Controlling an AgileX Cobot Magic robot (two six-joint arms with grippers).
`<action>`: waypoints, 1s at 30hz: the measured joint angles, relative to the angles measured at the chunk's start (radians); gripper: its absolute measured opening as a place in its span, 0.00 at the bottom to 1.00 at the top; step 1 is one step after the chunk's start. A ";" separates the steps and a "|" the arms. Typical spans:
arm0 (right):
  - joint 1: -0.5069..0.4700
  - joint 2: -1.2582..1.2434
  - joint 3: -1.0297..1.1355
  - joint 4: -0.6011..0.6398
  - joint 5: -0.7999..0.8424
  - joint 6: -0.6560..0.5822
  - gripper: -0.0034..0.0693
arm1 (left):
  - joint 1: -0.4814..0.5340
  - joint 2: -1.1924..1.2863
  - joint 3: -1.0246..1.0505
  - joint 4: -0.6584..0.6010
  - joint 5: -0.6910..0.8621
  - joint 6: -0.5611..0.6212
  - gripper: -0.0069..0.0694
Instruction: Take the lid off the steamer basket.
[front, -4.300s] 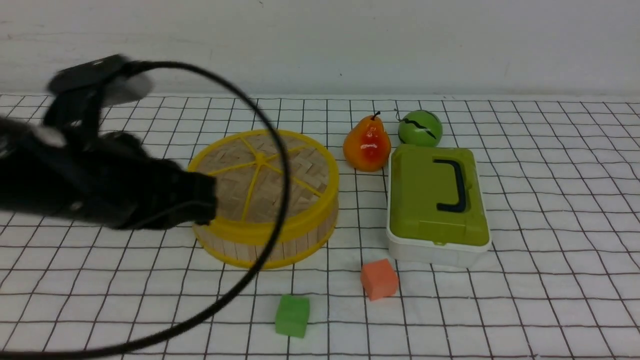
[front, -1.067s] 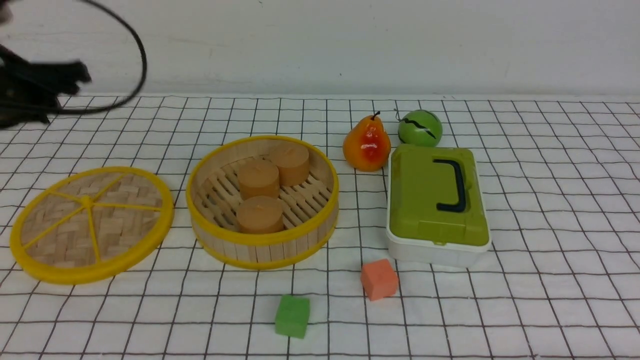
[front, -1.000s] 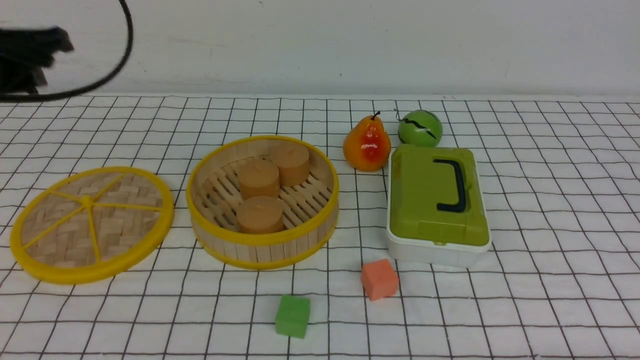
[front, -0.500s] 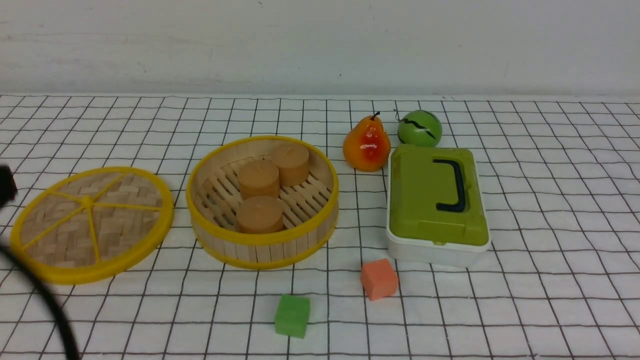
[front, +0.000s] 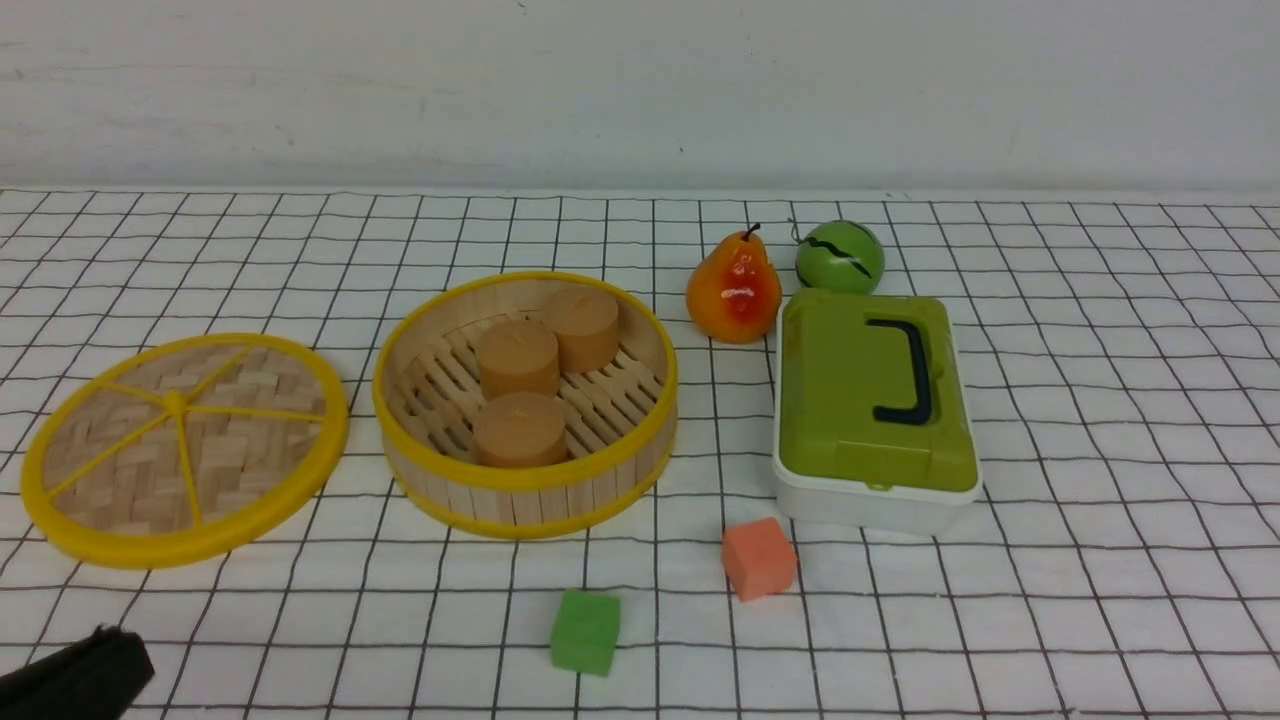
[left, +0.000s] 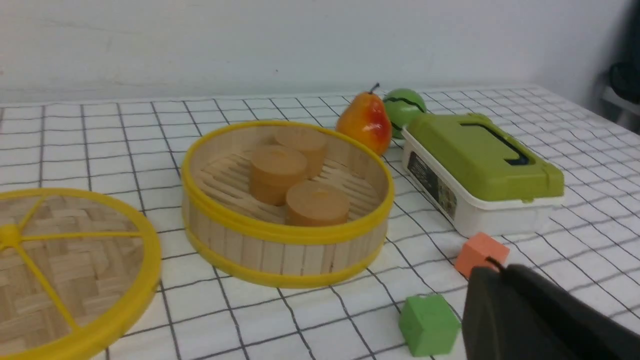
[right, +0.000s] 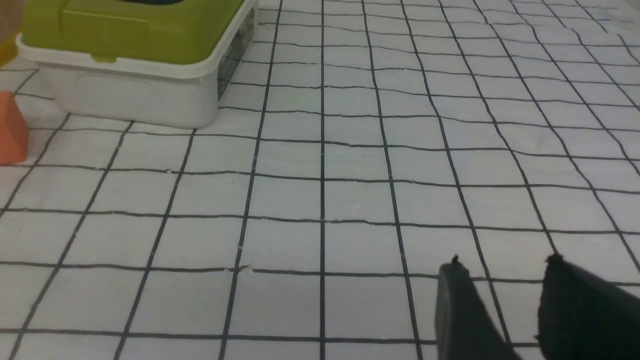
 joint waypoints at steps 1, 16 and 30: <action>0.000 0.000 0.000 0.000 0.000 0.000 0.38 | 0.000 0.000 0.010 -0.005 -0.031 -0.002 0.07; 0.000 0.000 0.000 0.000 0.000 0.000 0.38 | 0.008 -0.173 0.234 0.577 -0.224 -0.621 0.07; 0.000 0.000 0.000 0.000 0.000 0.000 0.38 | 0.020 -0.173 0.238 0.826 0.055 -0.873 0.07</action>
